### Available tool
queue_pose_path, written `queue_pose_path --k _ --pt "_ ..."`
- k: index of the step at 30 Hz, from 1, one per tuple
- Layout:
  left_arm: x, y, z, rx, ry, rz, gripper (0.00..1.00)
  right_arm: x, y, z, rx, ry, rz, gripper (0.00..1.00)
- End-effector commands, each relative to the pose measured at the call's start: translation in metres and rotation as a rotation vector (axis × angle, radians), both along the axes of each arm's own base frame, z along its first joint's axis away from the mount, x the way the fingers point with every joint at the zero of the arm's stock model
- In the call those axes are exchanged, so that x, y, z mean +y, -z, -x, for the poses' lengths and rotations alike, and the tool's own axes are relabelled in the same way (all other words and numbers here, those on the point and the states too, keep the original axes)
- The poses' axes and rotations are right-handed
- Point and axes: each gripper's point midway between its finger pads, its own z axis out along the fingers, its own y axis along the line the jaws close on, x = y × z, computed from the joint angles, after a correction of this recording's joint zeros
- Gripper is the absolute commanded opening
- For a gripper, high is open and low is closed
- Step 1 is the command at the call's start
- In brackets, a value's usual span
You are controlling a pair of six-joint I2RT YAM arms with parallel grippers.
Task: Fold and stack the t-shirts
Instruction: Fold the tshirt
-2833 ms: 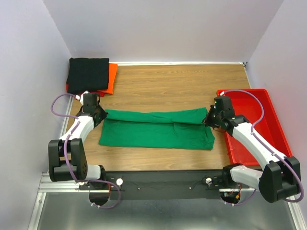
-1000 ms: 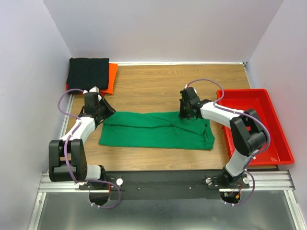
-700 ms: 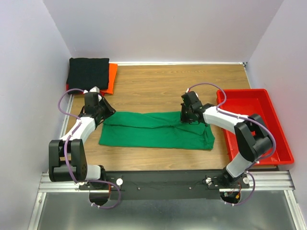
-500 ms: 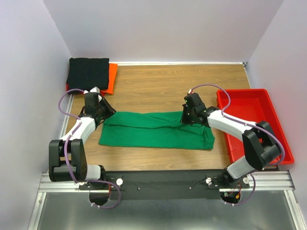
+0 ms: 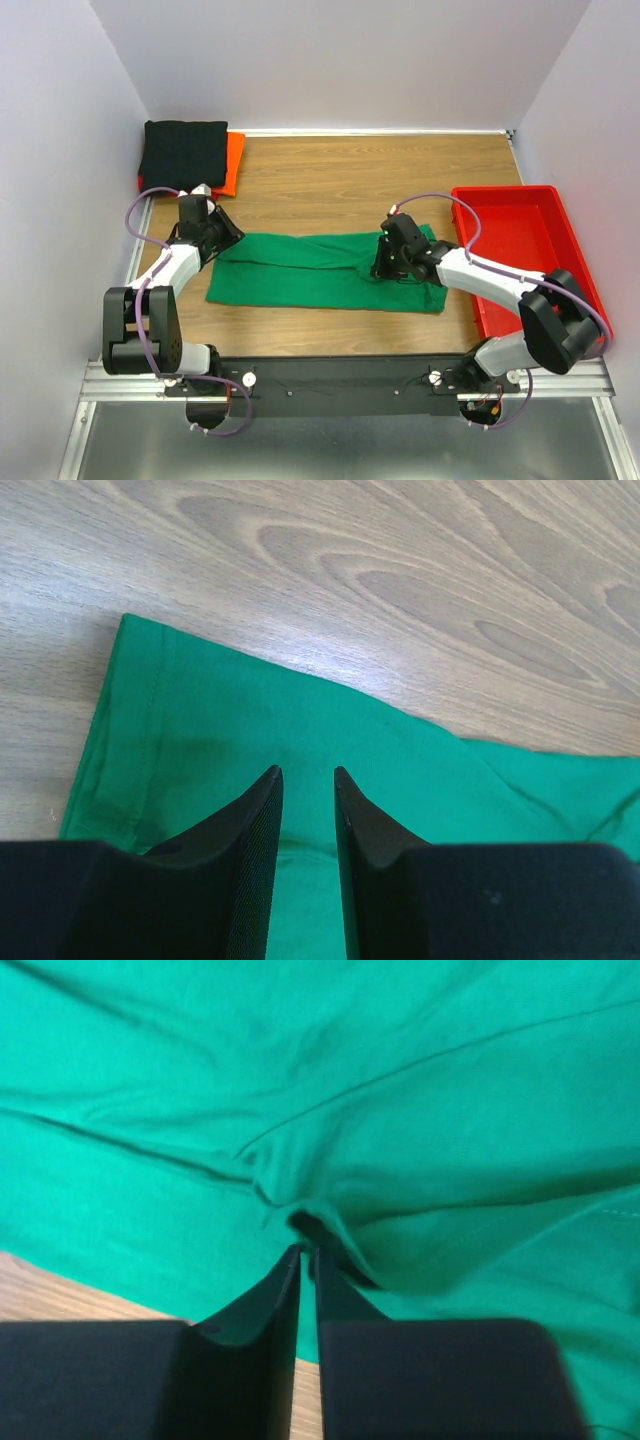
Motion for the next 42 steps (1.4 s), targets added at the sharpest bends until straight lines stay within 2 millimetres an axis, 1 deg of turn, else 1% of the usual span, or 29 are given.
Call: queue_pose_path --k 1,2,5,6,7,8,9,10,11,13,14,16,17,19,20,22,23,24,26,27,28,30,31,35,38,40,42 --pt "-0.008 0.005 0.003 0.002 0.045 0.011 0.34 0.008 -0.006 0.009 -0.013 -0.031 -0.032 0.25" --pt "-0.009 0.006 0.002 0.004 0.046 0.011 0.35 0.01 -0.011 0.009 -0.027 -0.04 -0.039 0.29" --pt "-0.011 0.006 0.003 0.003 0.053 0.014 0.35 0.009 -0.022 0.007 -0.057 -0.044 -0.044 0.36" --pt "-0.012 0.004 0.002 0.0 0.056 0.014 0.34 0.004 -0.034 0.0 -0.103 -0.02 -0.034 0.41" --pt "-0.012 0.005 0.003 0.002 0.055 0.015 0.35 0.0 -0.039 -0.004 -0.127 -0.001 -0.018 0.43" --pt "-0.012 0.003 0.002 -0.003 0.056 0.016 0.34 -0.014 -0.041 -0.011 -0.159 0.051 0.047 0.47" --pt "-0.013 0.003 0.003 -0.003 0.06 0.018 0.35 -0.021 -0.042 -0.016 -0.173 0.072 0.083 0.47" --pt "-0.013 0.002 0.002 -0.004 0.062 0.02 0.35 -0.025 -0.05 -0.025 -0.202 0.085 0.113 0.47" --pt "-0.014 0.001 0.002 -0.008 0.066 0.021 0.35 -0.03 -0.052 -0.031 -0.21 0.099 0.141 0.47" --pt "-0.015 0.0 0.002 -0.011 0.069 0.021 0.34 -0.036 -0.043 -0.04 -0.192 0.111 0.192 0.47" --pt "-0.015 -0.001 0.001 -0.015 0.071 0.019 0.34 -0.037 -0.046 -0.048 -0.194 0.122 0.194 0.47" --pt "-0.015 -0.002 0.001 -0.017 0.076 0.017 0.34 -0.036 -0.036 -0.054 -0.17 0.116 0.22 0.46" --pt "-0.016 -0.002 0.002 -0.017 0.078 0.019 0.35 -0.035 -0.024 -0.058 -0.146 0.107 0.249 0.45" --pt "-0.016 -0.003 0.001 -0.021 0.081 0.021 0.34 -0.034 -0.014 -0.059 -0.121 0.1 0.264 0.41" --pt "-0.017 -0.003 0.002 -0.019 0.083 0.023 0.34 -0.033 -0.005 -0.057 -0.094 0.092 0.272 0.39" --pt "-0.017 -0.005 0.002 -0.023 0.088 0.022 0.34 -0.03 0.006 -0.047 -0.054 0.061 0.263 0.35" --pt "-0.017 -0.006 0.002 -0.026 0.087 0.021 0.34 -0.03 0.008 -0.043 -0.04 0.051 0.256 0.33" --pt "-0.017 -0.006 0.002 -0.027 0.089 0.021 0.35 -0.03 0.013 -0.034 -0.016 0.036 0.246 0.31" --pt "-0.018 -0.007 0.003 -0.027 0.093 0.024 0.34 -0.031 0.015 -0.023 0.0 0.026 0.238 0.28" --pt "-0.018 -0.007 0.003 -0.027 0.095 0.024 0.34 -0.032 0.011 -0.017 0.001 0.021 0.228 0.28" --pt "-0.018 -0.008 0.003 -0.029 0.098 0.025 0.35 -0.035 0.014 -0.009 0.016 0.016 0.231 0.28" --pt "-0.019 -0.009 0.002 -0.031 0.1 0.027 0.34 -0.033 0.011 0.003 0.033 -0.002 0.209 0.28" --pt "-0.019 -0.009 0.002 -0.031 0.1 0.027 0.35 -0.034 0.013 0.01 0.048 -0.01 0.207 0.28" --pt "-0.02 -0.009 0.0 -0.031 0.107 0.031 0.35 -0.025 0.012 0.028 0.081 -0.045 0.172 0.27" --pt "-0.02 -0.009 0.0 -0.032 0.108 0.03 0.34 -0.013 0.008 0.036 0.088 -0.069 0.137 0.27" --pt "-0.02 -0.008 0.0 -0.028 0.11 0.028 0.34 -0.002 0.004 0.037 0.09 -0.09 0.118 0.27" --pt "-0.02 -0.007 0.001 -0.027 0.11 0.028 0.34 0.003 0.004 0.037 0.093 -0.098 0.113 0.27"
